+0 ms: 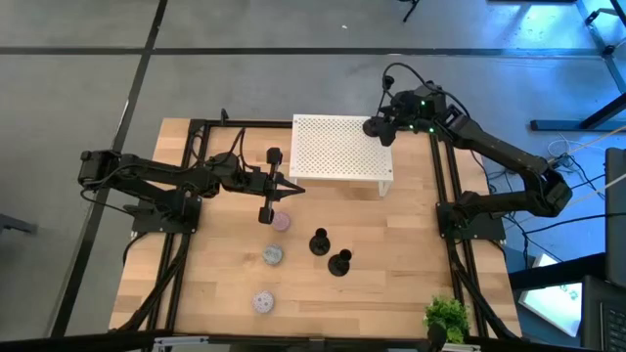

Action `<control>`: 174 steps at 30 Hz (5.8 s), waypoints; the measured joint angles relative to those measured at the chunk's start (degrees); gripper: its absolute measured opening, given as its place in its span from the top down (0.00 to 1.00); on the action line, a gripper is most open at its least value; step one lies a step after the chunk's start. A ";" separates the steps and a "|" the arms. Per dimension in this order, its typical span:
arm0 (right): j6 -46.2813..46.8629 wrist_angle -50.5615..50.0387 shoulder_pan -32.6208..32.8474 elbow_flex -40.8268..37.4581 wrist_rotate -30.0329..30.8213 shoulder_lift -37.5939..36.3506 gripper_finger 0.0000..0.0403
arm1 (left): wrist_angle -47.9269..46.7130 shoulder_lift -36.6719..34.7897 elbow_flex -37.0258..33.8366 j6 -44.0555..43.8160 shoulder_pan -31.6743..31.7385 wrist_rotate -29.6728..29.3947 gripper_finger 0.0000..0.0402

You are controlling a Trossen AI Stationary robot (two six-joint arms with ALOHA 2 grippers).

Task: Pick & Place candle stick holders
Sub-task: Put the blue scented candle on the shelf

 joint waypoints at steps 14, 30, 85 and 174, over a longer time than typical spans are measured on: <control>3.74 -7.28 -0.46 0.00 5.18 -7.26 0.52 | -0.04 0.00 0.00 -0.05 -0.02 0.00 0.99; 10.11 -21.73 9.32 0.00 7.42 -22.39 0.52 | -0.07 0.00 0.00 -0.02 -0.02 0.00 0.99; 13.47 6.43 69.03 -0.02 11.57 -9.22 0.52 | -14.58 11.41 13.06 -16.64 -45.66 -55.78 0.99; 25.07 21.90 82.16 -0.02 27.13 3.34 0.52 | -69.85 32.57 18.67 -80.48 -42.69 -52.90 0.34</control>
